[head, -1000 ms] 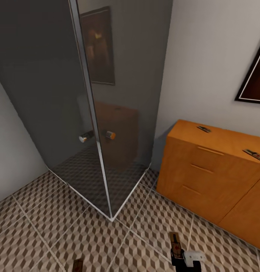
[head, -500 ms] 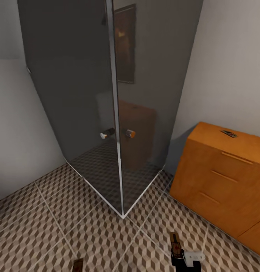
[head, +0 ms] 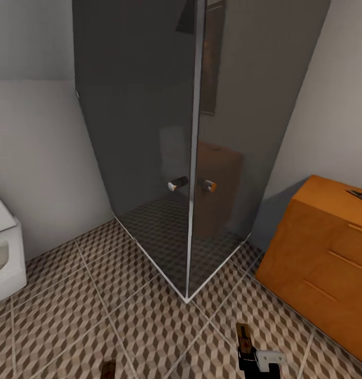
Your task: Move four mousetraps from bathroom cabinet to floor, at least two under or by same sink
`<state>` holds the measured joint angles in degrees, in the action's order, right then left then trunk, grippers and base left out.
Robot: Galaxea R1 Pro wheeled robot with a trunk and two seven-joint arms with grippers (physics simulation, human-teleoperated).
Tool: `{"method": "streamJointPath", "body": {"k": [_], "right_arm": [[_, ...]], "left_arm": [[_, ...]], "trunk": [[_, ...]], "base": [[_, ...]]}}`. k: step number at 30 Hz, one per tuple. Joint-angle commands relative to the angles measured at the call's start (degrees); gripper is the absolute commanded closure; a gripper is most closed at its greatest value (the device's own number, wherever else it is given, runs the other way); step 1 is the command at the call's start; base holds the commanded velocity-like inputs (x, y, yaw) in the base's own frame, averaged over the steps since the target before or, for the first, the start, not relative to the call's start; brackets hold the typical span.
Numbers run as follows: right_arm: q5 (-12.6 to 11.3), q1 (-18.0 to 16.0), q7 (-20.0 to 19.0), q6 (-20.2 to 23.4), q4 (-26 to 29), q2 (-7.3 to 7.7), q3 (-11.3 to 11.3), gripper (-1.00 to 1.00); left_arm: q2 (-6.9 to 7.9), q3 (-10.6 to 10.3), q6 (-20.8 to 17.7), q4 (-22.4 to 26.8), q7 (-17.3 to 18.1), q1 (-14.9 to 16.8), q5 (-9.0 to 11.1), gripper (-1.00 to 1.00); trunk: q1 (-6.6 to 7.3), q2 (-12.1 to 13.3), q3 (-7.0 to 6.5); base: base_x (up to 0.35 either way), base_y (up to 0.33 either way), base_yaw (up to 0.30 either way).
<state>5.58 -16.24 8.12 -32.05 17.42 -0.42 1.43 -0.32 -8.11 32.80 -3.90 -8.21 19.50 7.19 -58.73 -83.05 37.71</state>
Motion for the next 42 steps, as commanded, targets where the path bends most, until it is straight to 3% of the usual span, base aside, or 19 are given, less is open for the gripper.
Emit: {"method": "streamJointPath", "body": {"k": [1,42], "right_arm": [[0.49,-0.02,0.22,-0.12,-0.02,-0.02,0.15,1.00],[0.49,-0.02,0.17,-0.12,-0.04,-0.02,0.15,1.00]], "left_arm": [[-0.03,-0.50,0.33,-0.23,-0.06,0.10,0.46,1.00],[-0.03,-0.49,0.33,-0.23,-0.05,0.10,0.46,1.00]], "trunk": [[0.00,-0.03,0.08],[0.00,-0.03,1.44]], "base": [[0.000,0.000,0.278],[0.000,0.000,0.278]]}}
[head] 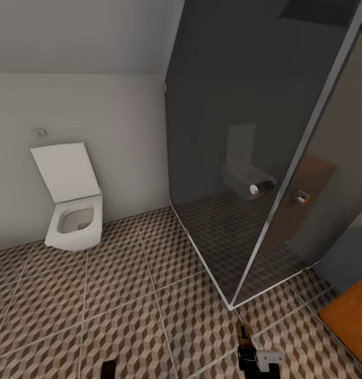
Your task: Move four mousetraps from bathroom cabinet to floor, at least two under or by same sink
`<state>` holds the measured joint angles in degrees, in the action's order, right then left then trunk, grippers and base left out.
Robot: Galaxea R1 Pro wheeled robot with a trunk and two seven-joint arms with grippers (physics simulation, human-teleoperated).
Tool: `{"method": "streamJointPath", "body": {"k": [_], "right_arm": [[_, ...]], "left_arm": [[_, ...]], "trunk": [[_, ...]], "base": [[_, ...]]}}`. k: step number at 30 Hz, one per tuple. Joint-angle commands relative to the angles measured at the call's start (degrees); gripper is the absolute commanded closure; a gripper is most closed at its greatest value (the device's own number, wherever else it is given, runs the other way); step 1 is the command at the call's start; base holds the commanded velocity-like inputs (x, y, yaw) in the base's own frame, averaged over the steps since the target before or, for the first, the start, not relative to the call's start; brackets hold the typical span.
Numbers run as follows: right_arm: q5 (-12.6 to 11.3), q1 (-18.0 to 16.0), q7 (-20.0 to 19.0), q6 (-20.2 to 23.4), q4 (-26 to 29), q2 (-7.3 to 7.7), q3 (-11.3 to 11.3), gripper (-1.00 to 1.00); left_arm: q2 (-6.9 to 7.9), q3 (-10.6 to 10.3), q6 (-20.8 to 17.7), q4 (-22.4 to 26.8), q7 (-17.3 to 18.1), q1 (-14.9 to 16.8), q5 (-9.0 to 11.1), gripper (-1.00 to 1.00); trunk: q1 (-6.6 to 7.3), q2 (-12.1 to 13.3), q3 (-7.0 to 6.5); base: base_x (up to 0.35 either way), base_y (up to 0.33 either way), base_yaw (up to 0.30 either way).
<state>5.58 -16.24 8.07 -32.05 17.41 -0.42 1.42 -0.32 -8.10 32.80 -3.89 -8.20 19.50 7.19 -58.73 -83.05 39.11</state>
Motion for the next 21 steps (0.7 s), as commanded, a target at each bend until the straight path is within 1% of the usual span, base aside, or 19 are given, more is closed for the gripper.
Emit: {"method": "streamJointPath", "body": {"k": [1,21], "right_arm": [[0.49,-0.02,0.20,-0.12,-0.02,-0.02,0.16,1.00],[0.49,-0.02,0.23,-0.12,-0.01,-0.02,0.12,1.00]], "left_arm": [[-0.03,-0.51,0.33,-0.24,-0.06,0.10,0.45,1.00],[-0.03,-0.51,0.33,-0.24,-0.06,0.10,0.45,1.00]], "trunk": [[0.00,-0.03,0.08],[0.00,-0.03,0.74]], "base": [[0.000,0.000,0.278],[0.000,0.000,0.278]]}}
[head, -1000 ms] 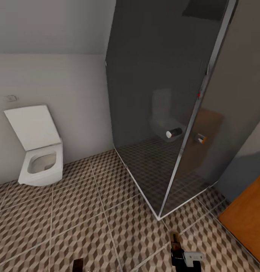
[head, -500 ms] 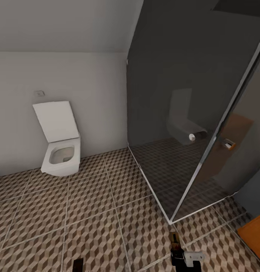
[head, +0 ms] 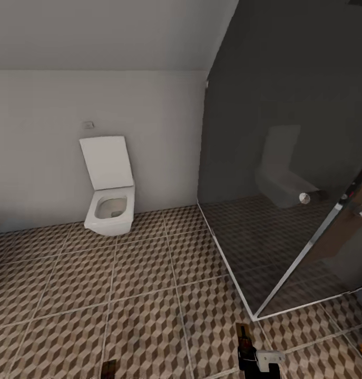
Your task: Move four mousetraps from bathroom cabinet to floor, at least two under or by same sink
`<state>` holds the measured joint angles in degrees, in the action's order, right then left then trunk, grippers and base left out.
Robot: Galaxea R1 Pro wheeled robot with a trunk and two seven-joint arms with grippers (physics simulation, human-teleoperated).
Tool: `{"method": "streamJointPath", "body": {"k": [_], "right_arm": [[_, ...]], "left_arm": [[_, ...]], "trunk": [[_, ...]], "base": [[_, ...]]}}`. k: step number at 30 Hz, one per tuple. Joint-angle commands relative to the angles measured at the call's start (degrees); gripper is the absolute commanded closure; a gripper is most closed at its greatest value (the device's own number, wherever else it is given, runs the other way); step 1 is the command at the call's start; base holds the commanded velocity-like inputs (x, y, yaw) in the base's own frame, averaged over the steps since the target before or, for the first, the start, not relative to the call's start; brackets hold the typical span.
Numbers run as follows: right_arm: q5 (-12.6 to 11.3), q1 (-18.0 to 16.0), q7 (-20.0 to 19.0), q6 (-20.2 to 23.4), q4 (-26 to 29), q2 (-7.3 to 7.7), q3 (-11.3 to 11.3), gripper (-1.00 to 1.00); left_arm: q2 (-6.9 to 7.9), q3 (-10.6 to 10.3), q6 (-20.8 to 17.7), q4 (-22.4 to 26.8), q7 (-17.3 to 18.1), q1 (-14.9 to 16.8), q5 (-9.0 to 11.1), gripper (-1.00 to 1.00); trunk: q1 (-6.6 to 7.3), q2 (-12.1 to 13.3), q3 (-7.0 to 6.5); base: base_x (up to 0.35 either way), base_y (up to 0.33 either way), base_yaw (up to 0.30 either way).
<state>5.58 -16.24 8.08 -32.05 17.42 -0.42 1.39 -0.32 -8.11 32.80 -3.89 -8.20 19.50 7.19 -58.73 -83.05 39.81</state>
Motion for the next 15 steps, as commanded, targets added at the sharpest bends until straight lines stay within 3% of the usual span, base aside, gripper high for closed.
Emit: {"method": "streamJointPath", "body": {"k": [1,15], "right_arm": [[0.49,-0.02,0.21,-0.12,-0.02,-0.02,0.16,1.00],[0.49,-0.02,0.22,-0.12,-0.02,-0.02,0.16,1.00]], "left_arm": [[-0.03,-0.50,0.33,-0.24,-0.06,0.10,0.45,1.00],[-0.03,-0.49,0.33,-0.24,-0.07,0.10,0.45,1.00]], "trunk": [[0.00,-0.02,0.08],[0.00,-0.02,0.54]], "base": [[0.000,0.000,0.278],[0.000,0.000,0.278]]}}
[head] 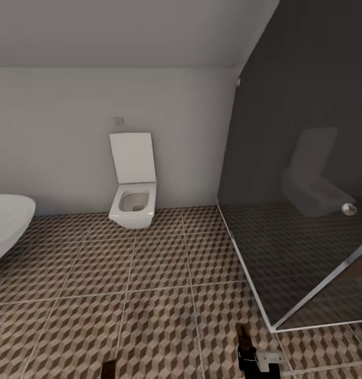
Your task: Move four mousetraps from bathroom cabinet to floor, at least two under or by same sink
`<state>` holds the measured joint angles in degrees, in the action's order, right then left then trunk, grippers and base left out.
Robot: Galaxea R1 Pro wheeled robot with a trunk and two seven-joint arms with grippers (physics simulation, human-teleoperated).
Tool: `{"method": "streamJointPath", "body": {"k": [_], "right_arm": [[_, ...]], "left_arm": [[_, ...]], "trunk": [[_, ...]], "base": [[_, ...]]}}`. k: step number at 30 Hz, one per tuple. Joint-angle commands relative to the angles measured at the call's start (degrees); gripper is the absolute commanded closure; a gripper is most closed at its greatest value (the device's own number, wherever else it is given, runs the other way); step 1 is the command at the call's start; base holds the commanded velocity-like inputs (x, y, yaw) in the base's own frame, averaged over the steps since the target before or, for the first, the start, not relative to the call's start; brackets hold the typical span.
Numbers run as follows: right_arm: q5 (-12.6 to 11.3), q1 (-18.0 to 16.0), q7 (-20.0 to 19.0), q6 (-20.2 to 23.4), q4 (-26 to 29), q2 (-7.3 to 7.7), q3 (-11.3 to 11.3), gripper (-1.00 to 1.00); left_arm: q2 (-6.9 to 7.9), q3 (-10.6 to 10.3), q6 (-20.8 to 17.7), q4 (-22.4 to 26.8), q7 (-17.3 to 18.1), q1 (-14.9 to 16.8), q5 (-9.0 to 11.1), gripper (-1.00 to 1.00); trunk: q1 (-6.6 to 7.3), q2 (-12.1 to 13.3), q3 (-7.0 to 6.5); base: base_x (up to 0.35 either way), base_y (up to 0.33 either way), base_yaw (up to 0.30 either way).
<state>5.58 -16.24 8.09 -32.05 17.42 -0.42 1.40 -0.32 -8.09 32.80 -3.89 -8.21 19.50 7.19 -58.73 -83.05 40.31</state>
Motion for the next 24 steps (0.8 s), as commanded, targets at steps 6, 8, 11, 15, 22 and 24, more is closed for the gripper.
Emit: {"method": "streamJointPath", "body": {"k": [6,8,11,15,22,24], "right_arm": [[0.49,-0.02,0.18,-0.12,-0.03,-0.02,0.16,1.00],[0.49,-0.02,0.19,-0.12,-0.03,-0.02,0.15,1.00],[0.51,-0.02,0.19,-0.12,-0.02,-0.02,0.12,1.00],[0.49,-0.02,0.20,-0.12,-0.02,-0.02,0.15,1.00],[0.49,-0.02,0.21,-0.14,-0.02,-0.02,0.18,1.00],[0.50,-0.02,0.20,-0.13,-0.02,-0.02,0.15,1.00]], "left_arm": [[-0.03,-0.50,0.33,-0.24,-0.07,0.10,0.45,1.00],[-0.03,-0.51,0.33,-0.24,-0.06,0.10,0.45,1.00],[-0.03,-0.50,0.33,-0.24,-0.06,0.10,0.45,1.00],[-0.03,-0.51,0.33,-0.24,-0.06,0.10,0.45,1.00],[-0.03,-0.49,0.33,-0.24,-0.07,0.10,0.45,1.00],[-0.03,-0.50,0.33,-0.24,-0.06,0.10,0.45,1.00]], "trunk": [[0.00,-0.02,0.24],[0.00,-0.02,0.31],[0.00,-0.02,0.41],[0.00,-0.02,0.54],[0.00,-0.02,0.77],[0.00,-0.02,0.84]], "base": [[0.000,0.000,0.278],[0.000,0.000,0.278],[0.000,0.000,0.278],[0.000,0.000,0.278],[0.000,0.000,0.278],[0.000,0.000,0.278]]}}
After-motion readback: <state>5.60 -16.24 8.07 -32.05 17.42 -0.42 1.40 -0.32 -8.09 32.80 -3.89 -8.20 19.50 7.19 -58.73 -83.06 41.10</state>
